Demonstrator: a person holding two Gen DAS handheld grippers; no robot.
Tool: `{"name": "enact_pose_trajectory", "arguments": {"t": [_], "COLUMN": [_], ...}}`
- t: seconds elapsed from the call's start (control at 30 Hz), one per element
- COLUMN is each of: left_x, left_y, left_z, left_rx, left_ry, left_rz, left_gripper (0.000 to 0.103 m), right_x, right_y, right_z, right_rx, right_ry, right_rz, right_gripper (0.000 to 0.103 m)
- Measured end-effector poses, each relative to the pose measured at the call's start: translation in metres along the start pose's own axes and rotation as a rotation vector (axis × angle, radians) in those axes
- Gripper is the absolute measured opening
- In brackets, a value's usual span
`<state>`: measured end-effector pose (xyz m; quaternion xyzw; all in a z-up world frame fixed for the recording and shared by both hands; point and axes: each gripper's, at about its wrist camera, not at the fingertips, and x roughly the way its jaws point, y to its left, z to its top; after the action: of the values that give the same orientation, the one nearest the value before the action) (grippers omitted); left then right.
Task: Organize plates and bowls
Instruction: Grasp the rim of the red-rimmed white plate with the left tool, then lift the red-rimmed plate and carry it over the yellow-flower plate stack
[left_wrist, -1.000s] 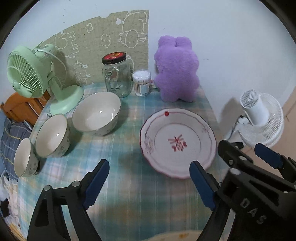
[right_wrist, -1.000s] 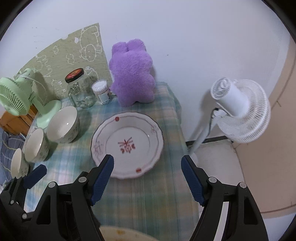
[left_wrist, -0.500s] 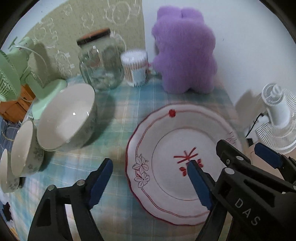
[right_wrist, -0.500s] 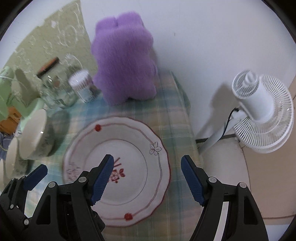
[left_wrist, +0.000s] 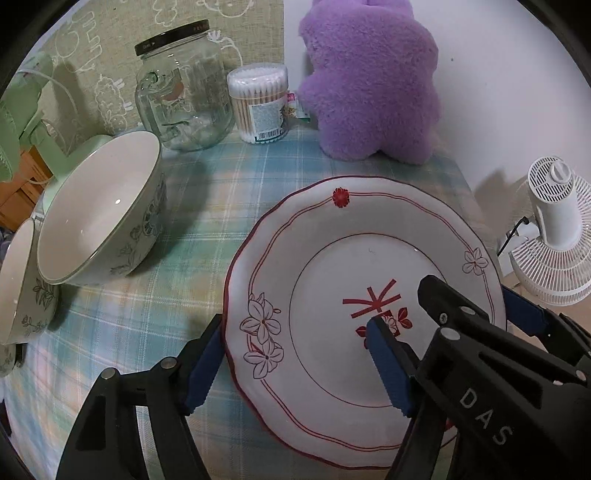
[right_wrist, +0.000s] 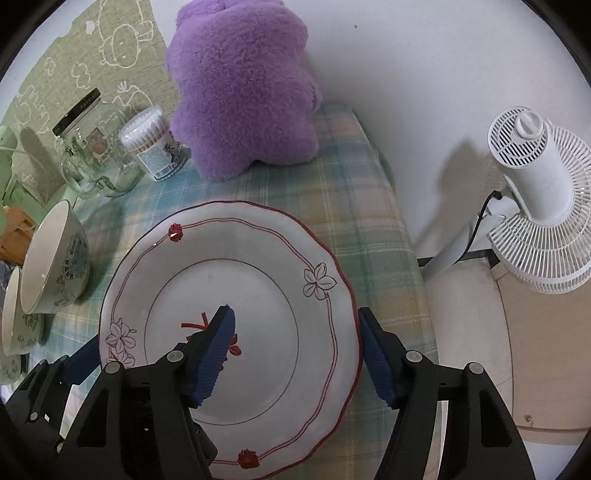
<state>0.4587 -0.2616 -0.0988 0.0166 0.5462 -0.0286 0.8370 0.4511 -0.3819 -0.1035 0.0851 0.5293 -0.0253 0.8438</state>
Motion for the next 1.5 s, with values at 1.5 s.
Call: {"name": "enact_pose_trajectory", "arguments": {"t": [1.5], "left_x": [-0.056], "left_y": [0.026], "left_z": [-0.063], "left_rx": [0.028], "left_ry": [0.020], "left_rz": [0.010], "left_gripper": [0.066], "right_x": [-0.037], "right_y": [0.017], "right_z": [-0.057], "right_rx": [-0.037], "right_ry": [0.095], "right_rz": [-0.005], "right_gripper": [0.060]}}
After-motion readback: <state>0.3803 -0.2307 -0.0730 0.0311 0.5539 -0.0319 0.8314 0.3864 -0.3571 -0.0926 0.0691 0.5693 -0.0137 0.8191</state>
